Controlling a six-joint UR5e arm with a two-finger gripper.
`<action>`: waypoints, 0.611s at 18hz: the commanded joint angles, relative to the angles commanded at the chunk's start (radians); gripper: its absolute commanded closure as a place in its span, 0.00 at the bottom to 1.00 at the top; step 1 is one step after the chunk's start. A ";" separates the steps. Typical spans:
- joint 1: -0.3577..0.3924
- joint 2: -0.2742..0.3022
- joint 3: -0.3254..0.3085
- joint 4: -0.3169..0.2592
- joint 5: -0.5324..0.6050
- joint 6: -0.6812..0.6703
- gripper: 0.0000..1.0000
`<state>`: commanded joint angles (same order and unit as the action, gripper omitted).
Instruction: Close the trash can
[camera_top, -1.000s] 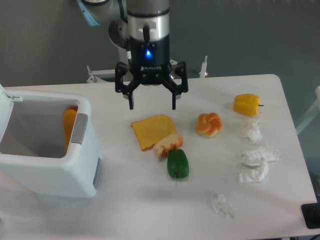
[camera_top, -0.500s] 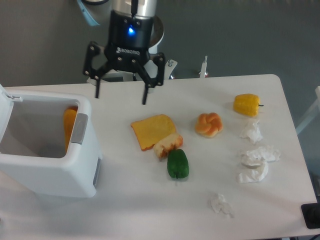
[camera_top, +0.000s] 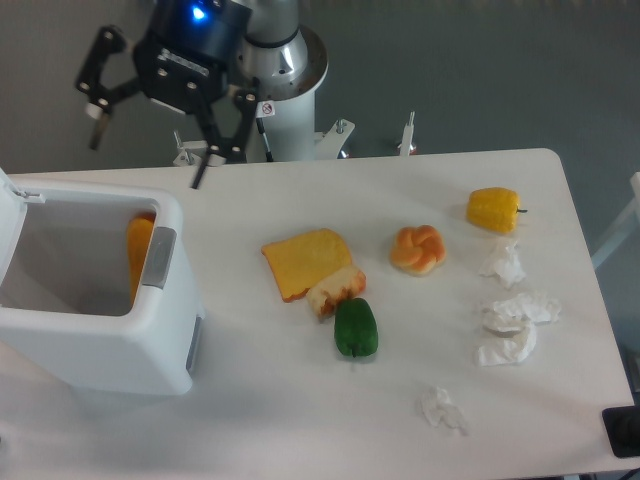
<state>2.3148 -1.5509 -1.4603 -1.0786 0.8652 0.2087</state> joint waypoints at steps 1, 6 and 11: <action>-0.003 0.006 0.000 0.015 -0.002 -0.008 0.00; -0.035 0.014 0.000 0.019 -0.025 -0.046 0.00; -0.089 0.009 0.003 0.020 -0.067 -0.089 0.00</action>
<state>2.2259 -1.5416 -1.4573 -1.0585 0.7978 0.1198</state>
